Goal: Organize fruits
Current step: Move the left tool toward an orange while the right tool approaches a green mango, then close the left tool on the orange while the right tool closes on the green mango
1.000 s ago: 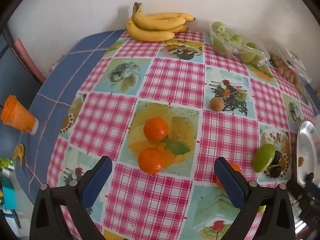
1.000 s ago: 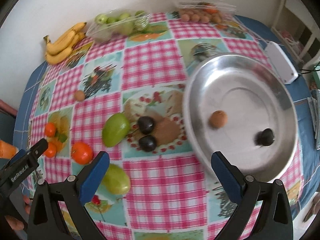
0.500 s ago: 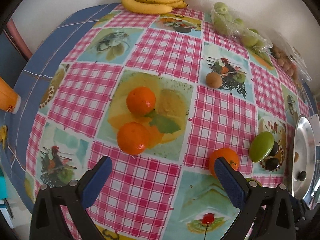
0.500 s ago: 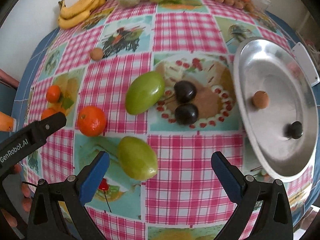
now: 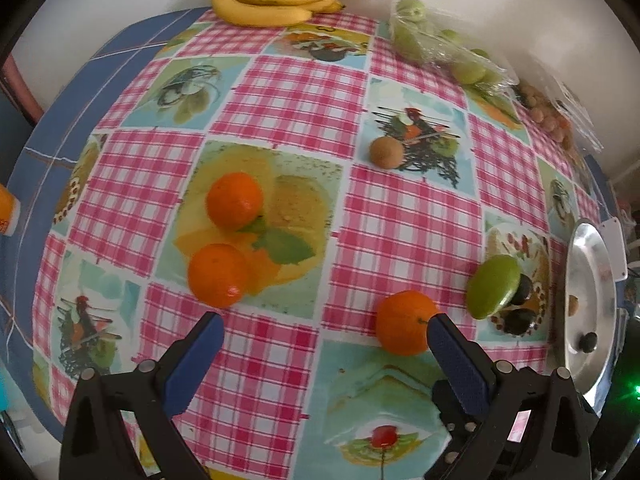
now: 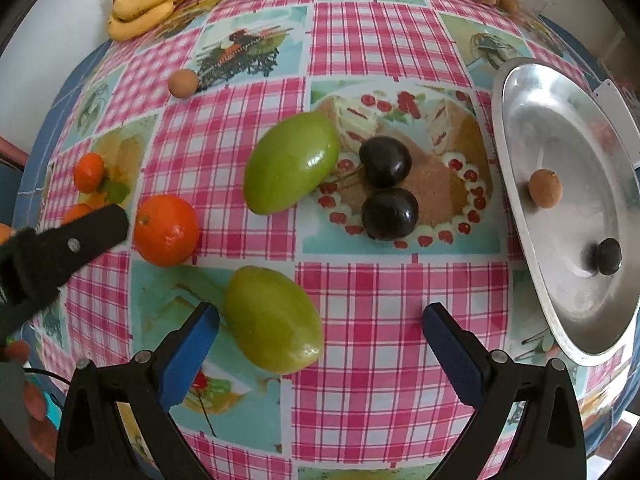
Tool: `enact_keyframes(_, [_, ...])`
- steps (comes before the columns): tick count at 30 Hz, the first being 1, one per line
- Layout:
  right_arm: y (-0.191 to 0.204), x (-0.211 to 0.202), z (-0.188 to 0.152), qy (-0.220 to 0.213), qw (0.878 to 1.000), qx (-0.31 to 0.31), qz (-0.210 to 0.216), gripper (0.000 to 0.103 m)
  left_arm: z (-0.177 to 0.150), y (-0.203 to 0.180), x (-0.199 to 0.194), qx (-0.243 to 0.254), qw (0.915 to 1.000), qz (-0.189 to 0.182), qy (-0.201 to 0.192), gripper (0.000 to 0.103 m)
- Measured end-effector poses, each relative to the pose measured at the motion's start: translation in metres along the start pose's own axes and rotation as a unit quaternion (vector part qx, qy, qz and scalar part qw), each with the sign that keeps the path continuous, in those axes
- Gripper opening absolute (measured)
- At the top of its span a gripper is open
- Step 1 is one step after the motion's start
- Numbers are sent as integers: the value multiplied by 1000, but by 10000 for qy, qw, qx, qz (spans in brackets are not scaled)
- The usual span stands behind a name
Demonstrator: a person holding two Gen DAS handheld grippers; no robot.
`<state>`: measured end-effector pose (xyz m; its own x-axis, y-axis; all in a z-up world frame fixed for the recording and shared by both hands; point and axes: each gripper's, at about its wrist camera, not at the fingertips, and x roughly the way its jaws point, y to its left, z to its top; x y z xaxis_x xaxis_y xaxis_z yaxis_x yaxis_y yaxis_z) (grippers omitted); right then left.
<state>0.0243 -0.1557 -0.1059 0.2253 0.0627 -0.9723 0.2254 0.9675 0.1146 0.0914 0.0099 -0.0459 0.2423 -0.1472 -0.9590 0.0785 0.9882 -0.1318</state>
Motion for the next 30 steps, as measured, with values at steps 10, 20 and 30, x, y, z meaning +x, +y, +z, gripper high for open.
enact_keyframes(10, [16,-2,6,-115,9990,-429,-15,84,2,-27,11,318,9992,-241,9,90])
enact_keyframes(20, [12,-8,5,-183,9991,-330,200,47,4,-38,18,437,9980,-448,58,68])
enact_keyframes(30, [6,-11,5,-191,9990,-289,295,45,4,-40,28,376,9972,-611,217,44])
